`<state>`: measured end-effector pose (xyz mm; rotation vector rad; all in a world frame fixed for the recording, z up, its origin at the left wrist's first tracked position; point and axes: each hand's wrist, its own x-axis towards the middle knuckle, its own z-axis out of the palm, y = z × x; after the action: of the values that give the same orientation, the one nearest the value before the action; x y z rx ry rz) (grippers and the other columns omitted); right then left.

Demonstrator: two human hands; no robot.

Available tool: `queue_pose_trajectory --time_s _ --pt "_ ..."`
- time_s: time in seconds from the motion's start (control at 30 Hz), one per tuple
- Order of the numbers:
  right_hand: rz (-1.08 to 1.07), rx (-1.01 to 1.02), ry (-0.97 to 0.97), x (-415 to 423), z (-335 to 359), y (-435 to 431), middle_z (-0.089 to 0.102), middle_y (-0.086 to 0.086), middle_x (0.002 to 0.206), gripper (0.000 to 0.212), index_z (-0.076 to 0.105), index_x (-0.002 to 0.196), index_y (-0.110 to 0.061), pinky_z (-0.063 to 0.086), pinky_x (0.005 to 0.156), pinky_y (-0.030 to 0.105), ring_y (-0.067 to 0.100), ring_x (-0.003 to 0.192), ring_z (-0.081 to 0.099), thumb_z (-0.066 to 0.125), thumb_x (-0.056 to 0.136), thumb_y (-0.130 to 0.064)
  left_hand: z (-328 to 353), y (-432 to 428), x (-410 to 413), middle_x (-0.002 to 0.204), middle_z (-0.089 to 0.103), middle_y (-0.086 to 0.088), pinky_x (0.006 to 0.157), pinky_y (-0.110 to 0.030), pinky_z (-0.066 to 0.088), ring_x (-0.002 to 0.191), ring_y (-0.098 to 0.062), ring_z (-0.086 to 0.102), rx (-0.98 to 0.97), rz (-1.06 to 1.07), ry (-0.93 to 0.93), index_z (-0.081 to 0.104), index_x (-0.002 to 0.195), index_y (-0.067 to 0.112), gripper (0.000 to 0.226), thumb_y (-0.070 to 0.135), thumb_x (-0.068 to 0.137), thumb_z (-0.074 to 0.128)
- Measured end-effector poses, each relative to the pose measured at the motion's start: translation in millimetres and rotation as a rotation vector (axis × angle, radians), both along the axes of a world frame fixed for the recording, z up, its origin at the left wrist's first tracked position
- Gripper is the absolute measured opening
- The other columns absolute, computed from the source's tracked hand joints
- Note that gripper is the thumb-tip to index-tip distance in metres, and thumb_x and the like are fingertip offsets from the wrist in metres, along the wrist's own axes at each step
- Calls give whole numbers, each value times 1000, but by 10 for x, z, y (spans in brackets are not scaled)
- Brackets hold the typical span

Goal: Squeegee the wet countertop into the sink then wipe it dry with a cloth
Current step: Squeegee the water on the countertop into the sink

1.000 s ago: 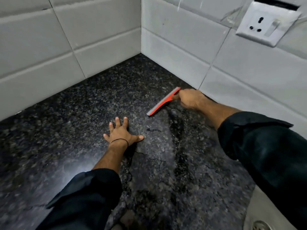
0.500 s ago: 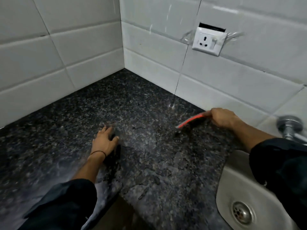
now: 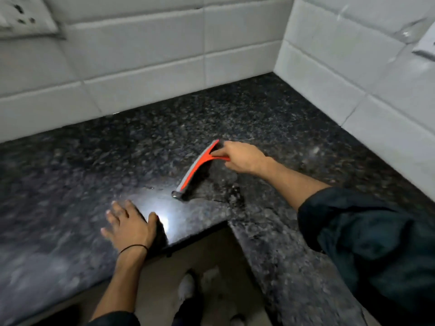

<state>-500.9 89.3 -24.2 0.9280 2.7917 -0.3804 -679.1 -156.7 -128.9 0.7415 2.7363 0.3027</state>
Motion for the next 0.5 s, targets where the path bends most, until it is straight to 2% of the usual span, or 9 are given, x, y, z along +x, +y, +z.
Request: queue_pose_trajectory --time_s 0.13,0.27,0.37,0.5 --pt "78 -68 56 -881 -164 -231 60 5 129 49 59 130 -37 48 92 39 31 119 59 54 87 -16 -98 -380 -162 163 5 -18 116 -61 8 150 -36 4 4 183 -52 17 154 3 84 50 94 51" --pt "109 -104 24 -1633 -328 -451 50 15 133 50 54 138 -26 44 99 43 39 121 53 49 90 -12 -172 -485 -213 165 2 -14 115 -63 9 151 -32 1 14 154 -79 13 155 5 87 58 94 43" --pt "123 -92 36 -2087 -374 -647 47 15 134 47 55 136 -25 44 99 45 41 120 53 44 92 -11 -153 -476 -242 165 2 -13 116 -62 12 151 -31 1 6 141 -73 12 156 5 88 61 94 42" --pt "124 -74 25 -2419 -419 -827 54 12 135 45 57 134 -21 45 98 42 36 120 55 40 94 -11 -148 -468 -317 165 1 -12 115 -62 14 151 -32 2 -21 130 -104 11 156 6 91 62 93 43"
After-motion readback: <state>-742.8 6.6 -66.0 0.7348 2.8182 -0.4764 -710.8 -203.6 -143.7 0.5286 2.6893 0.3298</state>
